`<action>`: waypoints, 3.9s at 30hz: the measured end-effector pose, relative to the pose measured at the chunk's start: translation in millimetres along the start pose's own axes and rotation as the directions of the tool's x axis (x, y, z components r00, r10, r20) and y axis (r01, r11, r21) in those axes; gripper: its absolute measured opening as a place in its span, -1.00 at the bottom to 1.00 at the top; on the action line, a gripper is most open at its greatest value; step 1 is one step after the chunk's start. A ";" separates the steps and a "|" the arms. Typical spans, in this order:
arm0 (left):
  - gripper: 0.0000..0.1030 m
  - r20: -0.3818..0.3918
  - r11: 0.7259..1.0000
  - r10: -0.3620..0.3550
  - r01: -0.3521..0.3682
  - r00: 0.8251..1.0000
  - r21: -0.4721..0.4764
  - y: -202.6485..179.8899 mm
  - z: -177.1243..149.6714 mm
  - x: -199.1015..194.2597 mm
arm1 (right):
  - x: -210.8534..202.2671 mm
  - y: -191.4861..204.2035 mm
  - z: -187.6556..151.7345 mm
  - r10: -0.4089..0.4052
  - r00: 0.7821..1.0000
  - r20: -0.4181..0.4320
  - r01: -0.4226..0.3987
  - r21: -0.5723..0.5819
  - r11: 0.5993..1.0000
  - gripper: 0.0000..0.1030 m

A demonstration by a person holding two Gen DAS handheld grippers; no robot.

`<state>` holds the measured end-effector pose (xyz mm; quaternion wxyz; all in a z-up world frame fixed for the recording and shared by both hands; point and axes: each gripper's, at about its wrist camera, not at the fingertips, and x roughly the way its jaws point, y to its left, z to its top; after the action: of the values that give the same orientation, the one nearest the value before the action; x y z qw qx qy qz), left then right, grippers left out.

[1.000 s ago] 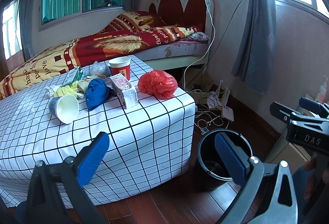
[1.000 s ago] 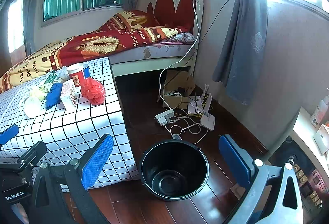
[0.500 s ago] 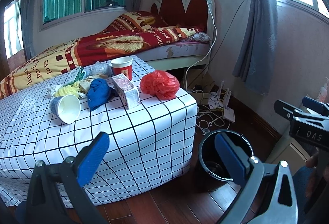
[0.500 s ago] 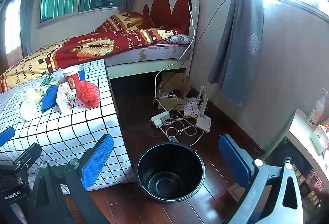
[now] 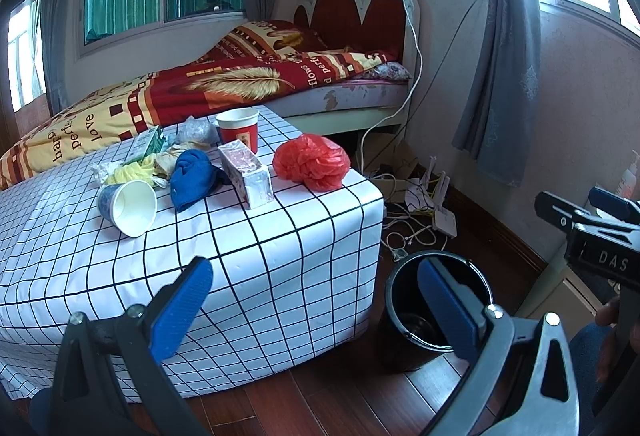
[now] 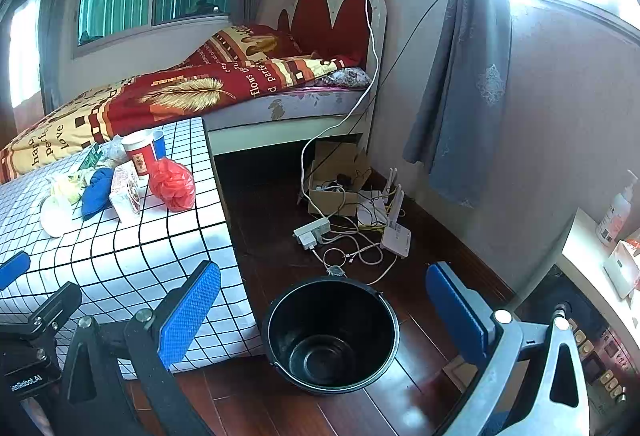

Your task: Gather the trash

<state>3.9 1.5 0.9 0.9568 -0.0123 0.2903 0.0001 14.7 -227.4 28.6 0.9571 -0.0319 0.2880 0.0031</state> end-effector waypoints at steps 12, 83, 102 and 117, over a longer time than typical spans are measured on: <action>1.00 -0.001 1.000 -0.003 0.003 1.000 -0.001 0.5 -1.3 0.6 | -1.2 2.8 0.3 0.000 1.000 -0.001 0.000 0.000 1.000 1.00; 0.65 -0.134 0.892 0.334 -0.358 0.933 -0.276 210.4 0.3 93.7 | 150.0 241.1 35.0 0.445 0.877 -0.183 -0.480 -0.280 0.832 0.82; -0.94 -0.096 0.905 0.235 -0.253 0.967 -0.341 235.7 3.2 103.8 | 180.4 273.0 36.2 0.474 0.857 -0.203 -0.515 -0.269 0.814 -0.31; -0.94 0.029 0.952 0.131 -0.118 0.991 -0.282 193.5 24.8 70.2 | 115.9 220.7 52.5 0.486 0.873 -0.044 -0.481 -0.250 0.840 -0.32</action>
<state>74.6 195.1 -22.0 0.9501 -0.1292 0.2649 0.1018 135.0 -5.2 -4.7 0.9163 -0.0802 0.2736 0.2813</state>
